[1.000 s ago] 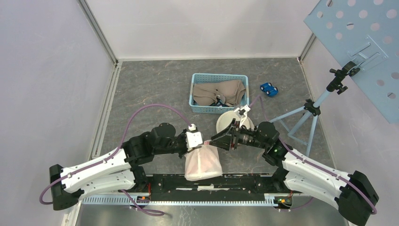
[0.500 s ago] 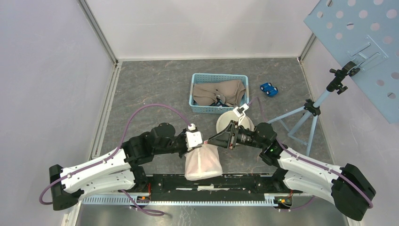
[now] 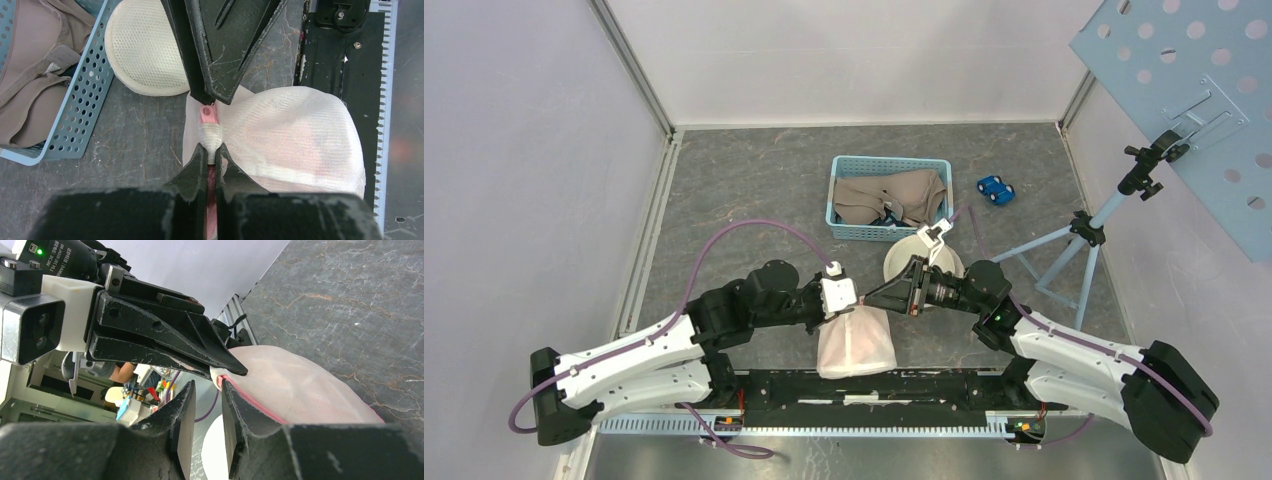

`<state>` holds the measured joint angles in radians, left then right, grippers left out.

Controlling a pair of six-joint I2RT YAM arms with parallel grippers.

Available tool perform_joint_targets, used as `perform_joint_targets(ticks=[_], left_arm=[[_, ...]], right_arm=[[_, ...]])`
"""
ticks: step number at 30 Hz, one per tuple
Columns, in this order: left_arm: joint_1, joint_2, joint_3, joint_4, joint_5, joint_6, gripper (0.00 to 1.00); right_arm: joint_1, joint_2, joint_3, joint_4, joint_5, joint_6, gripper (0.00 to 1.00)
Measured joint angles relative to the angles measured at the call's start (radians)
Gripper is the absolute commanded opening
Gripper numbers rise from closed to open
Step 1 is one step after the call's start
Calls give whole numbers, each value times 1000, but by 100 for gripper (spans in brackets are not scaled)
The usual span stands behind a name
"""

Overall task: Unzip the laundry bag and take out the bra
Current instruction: Unzip the laundry bag at the center of the board.

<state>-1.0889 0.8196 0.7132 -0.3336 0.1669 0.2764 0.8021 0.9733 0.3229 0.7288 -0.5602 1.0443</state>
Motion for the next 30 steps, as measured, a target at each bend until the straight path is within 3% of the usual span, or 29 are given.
perform_joint_targets(ticks=[30], left_arm=[[0,5,0,6,2,0,2]], right_arm=[[0,11,-6,-27,0,-24,39]])
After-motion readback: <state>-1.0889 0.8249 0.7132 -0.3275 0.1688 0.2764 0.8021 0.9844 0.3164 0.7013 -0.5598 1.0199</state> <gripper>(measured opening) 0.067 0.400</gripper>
